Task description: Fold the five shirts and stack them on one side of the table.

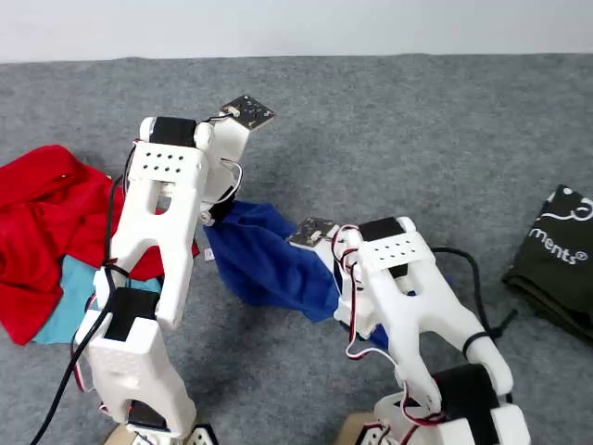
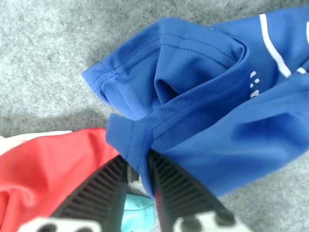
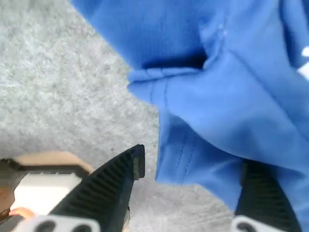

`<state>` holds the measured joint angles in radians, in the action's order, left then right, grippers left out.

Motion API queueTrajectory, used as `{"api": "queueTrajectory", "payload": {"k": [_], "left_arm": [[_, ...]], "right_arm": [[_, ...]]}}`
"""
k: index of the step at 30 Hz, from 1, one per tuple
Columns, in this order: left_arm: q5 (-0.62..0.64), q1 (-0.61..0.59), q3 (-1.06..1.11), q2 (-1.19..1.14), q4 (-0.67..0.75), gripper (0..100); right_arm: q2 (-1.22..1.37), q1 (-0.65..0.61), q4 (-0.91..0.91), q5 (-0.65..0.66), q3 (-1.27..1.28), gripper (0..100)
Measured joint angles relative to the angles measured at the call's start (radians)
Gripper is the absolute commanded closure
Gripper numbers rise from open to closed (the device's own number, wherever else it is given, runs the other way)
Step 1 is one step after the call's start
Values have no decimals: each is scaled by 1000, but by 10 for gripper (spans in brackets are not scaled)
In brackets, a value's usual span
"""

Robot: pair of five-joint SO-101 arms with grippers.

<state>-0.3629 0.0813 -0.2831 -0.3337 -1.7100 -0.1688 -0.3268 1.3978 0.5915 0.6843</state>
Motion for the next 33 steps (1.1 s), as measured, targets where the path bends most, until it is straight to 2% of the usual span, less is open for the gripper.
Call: {"api": "queueTrajectory", "payload": {"k": [6,15,17,21,23,33], "left_arm": [[0,0,0,0,0,997],[0,0,0,0,0,997],[2,0,0,0,0,997],[2,0,0,0,0,997],[2,0,0,0,0,997],[0,0,-44,0,-9,997]], "right_arm": [[40,0,-86,0,-2,648],[287,-5,-120,0,-75,657],[319,-5,-120,-2,-107,719],[330,9,-124,-2,-135,925],[330,15,-140,-2,-137,991],[218,103,-120,5,-127,989]]}}
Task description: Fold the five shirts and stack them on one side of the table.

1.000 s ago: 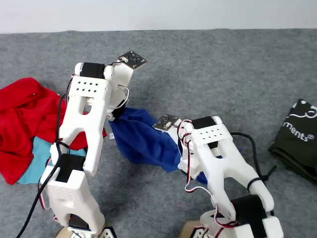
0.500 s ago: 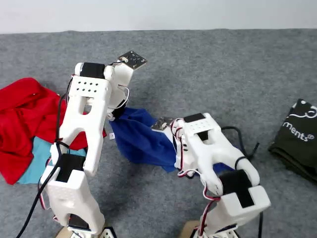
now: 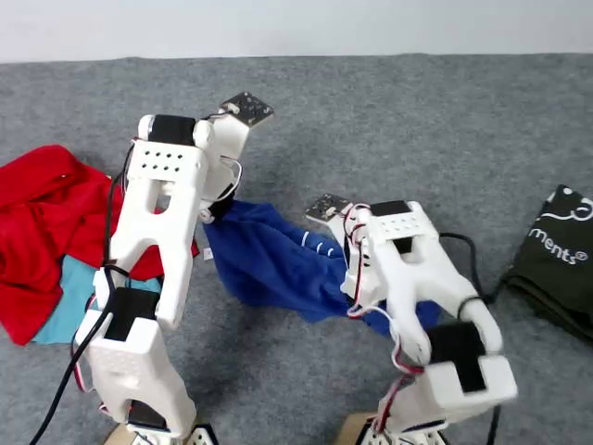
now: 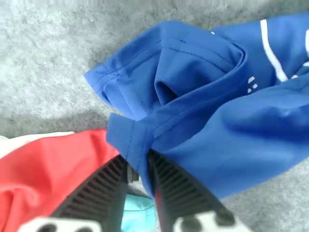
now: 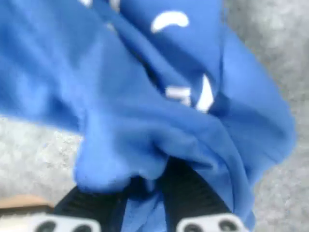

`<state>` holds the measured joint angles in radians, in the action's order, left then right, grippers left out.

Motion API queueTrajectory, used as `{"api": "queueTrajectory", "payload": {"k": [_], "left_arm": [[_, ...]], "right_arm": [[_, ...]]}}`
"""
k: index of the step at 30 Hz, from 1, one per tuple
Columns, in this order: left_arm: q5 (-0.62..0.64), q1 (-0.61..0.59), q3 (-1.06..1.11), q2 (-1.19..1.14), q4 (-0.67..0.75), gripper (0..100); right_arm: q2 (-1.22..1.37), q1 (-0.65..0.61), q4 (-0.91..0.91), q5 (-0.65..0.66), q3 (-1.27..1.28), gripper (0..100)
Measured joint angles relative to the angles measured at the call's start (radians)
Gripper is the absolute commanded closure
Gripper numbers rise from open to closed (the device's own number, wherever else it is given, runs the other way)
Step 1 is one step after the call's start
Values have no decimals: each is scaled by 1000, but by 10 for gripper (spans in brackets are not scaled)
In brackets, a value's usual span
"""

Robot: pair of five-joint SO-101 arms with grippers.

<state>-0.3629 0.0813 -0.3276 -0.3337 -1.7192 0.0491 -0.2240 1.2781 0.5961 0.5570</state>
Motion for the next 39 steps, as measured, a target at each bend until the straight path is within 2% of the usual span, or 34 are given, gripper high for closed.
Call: {"api": "queueTrajectory", "payload": {"k": [8,12,17,24,29,33,37,39], "left_arm": [[0,0,-158,12,-6,997],[0,43,-164,112,-6,997],[0,104,-173,224,-9,997],[0,110,-173,351,-12,997],[5,112,-173,436,-14,997],[63,112,-180,494,-15,997],[92,112,-181,565,-15,997],[97,112,-181,594,-15,997]], "right_arm": [[-341,48,167,60,3,989],[-535,100,232,91,3,989],[-760,193,244,95,3,989],[-1002,318,245,135,3,987],[-1086,384,245,140,3,987],[-1094,413,245,140,-46,984],[-1096,416,245,140,-133,909],[-1097,420,245,140,-153,916]]}}
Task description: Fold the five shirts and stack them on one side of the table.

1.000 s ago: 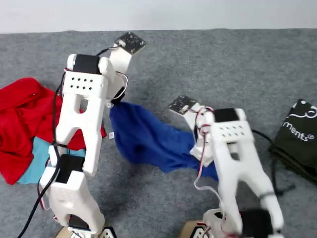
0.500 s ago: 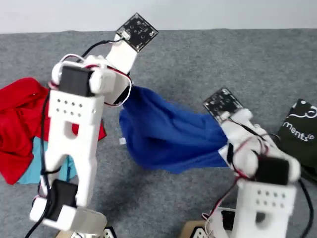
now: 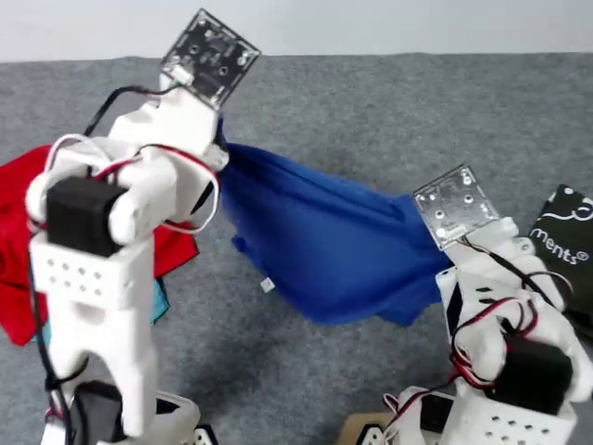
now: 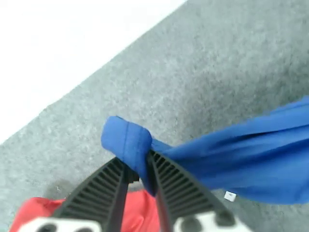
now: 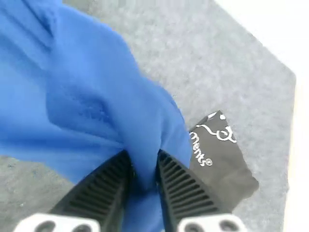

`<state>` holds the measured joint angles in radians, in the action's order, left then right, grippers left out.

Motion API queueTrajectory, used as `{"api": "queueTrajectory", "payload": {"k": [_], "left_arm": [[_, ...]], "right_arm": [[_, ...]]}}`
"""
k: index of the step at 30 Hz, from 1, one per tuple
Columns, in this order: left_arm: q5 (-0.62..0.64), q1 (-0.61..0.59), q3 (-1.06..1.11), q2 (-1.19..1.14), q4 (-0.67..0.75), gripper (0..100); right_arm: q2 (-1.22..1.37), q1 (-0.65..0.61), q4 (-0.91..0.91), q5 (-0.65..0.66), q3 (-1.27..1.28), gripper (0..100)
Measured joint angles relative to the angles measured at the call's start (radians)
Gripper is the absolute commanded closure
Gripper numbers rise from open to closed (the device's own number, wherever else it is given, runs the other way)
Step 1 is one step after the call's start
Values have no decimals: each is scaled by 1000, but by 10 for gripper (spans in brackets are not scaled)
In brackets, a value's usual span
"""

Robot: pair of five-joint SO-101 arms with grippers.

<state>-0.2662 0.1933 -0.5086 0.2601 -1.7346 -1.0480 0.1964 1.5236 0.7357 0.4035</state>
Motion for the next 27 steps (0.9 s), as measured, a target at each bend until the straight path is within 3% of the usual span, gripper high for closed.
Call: {"api": "queueTrajectory", "payload": {"k": [3,18,27], "left_arm": [[0,0,0,40,0,997],[0,0,-9,103,0,997],[0,0,-250,104,71,997]], "right_arm": [[-5,9,0,0,-3,991],[-18,11,-5,28,-3,987],[-55,46,-175,32,-215,987]]}}
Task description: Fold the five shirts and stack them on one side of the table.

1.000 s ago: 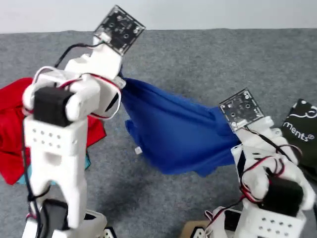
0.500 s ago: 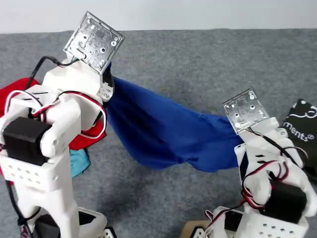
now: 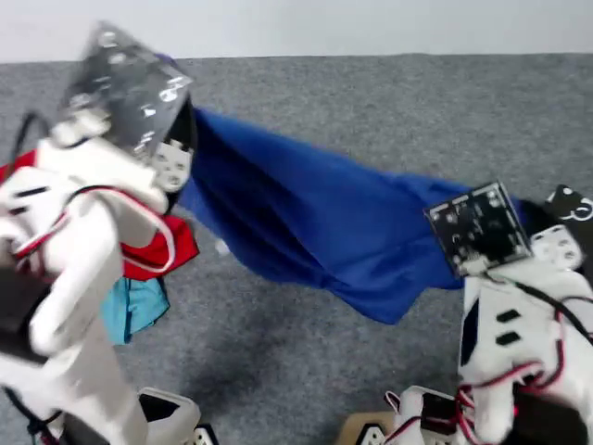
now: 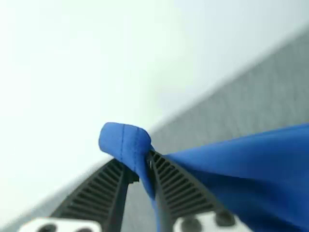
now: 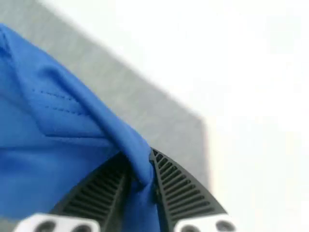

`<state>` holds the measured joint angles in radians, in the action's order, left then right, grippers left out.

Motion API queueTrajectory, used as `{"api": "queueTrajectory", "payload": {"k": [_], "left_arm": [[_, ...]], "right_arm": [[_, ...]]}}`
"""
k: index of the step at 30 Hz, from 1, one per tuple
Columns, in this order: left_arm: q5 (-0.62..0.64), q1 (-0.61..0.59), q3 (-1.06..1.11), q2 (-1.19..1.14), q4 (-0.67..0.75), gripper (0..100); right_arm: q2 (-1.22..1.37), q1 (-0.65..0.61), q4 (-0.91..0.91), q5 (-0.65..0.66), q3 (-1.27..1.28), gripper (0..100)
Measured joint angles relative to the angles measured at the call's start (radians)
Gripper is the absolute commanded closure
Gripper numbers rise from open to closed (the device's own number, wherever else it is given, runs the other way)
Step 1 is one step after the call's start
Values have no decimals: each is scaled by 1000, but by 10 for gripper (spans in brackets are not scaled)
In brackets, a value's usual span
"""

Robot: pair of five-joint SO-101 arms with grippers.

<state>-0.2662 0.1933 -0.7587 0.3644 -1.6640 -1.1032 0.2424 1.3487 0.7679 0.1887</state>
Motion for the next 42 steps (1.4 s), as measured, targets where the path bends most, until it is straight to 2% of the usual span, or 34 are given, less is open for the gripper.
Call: {"api": "queueTrajectory", "payload": {"k": [5,10,16,21,25,31,38,42], "left_arm": [[2,-60,-64,0,127,997],[6,-121,-64,0,198,997],[12,-135,-64,-23,206,997],[127,-199,-64,-123,213,997],[170,-242,-63,-213,236,997],[175,-245,-63,-307,236,997],[175,-245,-63,-410,152,997],[107,-245,-63,-434,118,997]], "right_arm": [[6,0,-112,-2,-29,987],[114,-2,-126,-32,-123,987],[379,-26,11,-161,-416,987],[655,-95,147,-241,-678,987],[830,-117,176,-273,-850,987],[1017,-124,176,-270,-1129,987],[1122,-157,176,-164,-1399,987],[1126,-183,143,-95,-1453,988]]}}
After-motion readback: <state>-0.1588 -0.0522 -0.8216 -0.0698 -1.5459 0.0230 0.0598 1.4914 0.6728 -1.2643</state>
